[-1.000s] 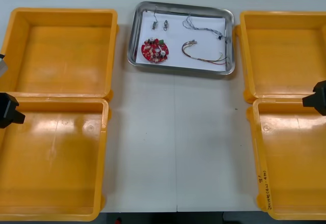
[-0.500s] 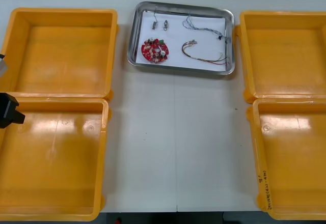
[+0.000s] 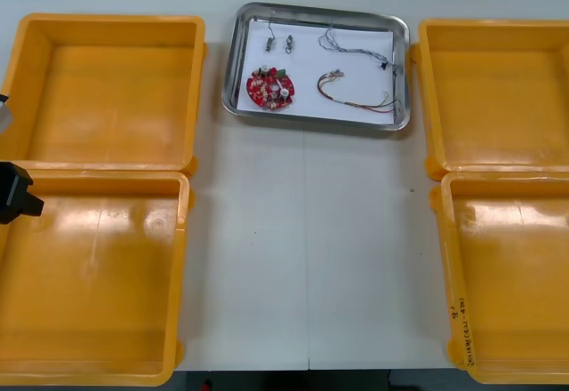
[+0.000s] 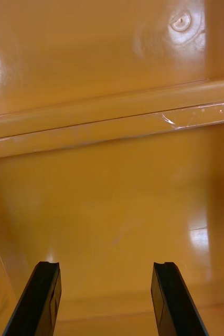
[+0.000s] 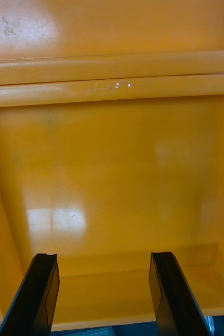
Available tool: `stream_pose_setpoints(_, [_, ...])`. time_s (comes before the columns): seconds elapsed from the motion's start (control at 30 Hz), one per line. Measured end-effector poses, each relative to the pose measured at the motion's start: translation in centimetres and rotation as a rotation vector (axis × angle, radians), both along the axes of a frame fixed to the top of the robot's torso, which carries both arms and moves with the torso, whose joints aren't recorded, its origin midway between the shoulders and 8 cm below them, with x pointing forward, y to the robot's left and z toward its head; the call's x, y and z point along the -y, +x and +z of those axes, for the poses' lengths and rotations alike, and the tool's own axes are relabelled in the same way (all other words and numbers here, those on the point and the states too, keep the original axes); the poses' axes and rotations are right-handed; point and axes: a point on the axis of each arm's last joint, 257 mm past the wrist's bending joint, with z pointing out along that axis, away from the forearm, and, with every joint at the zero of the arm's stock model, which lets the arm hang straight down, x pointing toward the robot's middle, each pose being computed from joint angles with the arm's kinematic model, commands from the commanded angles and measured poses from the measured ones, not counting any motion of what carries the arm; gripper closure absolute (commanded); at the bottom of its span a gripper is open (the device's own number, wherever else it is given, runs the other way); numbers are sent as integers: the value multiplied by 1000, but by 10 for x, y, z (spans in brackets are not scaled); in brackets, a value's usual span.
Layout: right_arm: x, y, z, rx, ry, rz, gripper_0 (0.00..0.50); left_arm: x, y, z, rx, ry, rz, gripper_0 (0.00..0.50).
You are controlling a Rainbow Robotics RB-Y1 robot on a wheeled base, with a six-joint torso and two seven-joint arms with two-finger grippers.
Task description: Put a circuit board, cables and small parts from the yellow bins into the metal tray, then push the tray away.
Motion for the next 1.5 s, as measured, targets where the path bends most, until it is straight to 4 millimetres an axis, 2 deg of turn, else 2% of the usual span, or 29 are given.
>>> stream_pose_setpoints(0.47, [-15, 10, 4, -3, -19, 53, 0, 0, 0, 0, 0, 0, 0, 0])
stream_pose_setpoints(1.5, [-10, 9, 8, -5, -38, 54, 0, 0, 0, 0, 0, 0, 0, 0])
